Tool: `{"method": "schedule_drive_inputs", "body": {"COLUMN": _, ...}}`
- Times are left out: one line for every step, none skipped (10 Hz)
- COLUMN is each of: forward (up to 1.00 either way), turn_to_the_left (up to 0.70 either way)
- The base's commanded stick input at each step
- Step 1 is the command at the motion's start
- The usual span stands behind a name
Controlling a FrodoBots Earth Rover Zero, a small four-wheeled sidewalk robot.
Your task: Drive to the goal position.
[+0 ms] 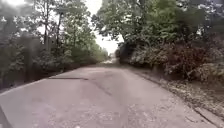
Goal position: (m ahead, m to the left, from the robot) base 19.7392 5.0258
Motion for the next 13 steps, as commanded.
{"method": "schedule_drive_inputs", "body": {"forward": 1.00, "turn_to_the_left": -0.08}}
{"method": "schedule_drive_inputs", "body": {"forward": 1.00, "turn_to_the_left": -0.08}}
{"method": "schedule_drive_inputs", "body": {"forward": 1.00, "turn_to_the_left": -0.07}}
{"method": "schedule_drive_inputs", "body": {"forward": 1.00, "turn_to_the_left": -0.07}}
{"method": "schedule_drive_inputs", "body": {"forward": 1.00, "turn_to_the_left": -0.07}}
{"method": "schedule_drive_inputs", "body": {"forward": 1.00, "turn_to_the_left": -0.07}}
{"method": "schedule_drive_inputs", "body": {"forward": 1.00, "turn_to_the_left": -0.07}}
{"method": "schedule_drive_inputs", "body": {"forward": 1.00, "turn_to_the_left": -0.07}}
{"method": "schedule_drive_inputs", "body": {"forward": 1.00, "turn_to_the_left": -0.07}}
{"method": "schedule_drive_inputs", "body": {"forward": 1.00, "turn_to_the_left": -0.07}}
{"method": "schedule_drive_inputs", "body": {"forward": 1.00, "turn_to_the_left": -0.07}}
{"method": "schedule_drive_inputs", "body": {"forward": 1.00, "turn_to_the_left": -0.07}}
{"method": "schedule_drive_inputs", "body": {"forward": 1.00, "turn_to_the_left": -0.07}}
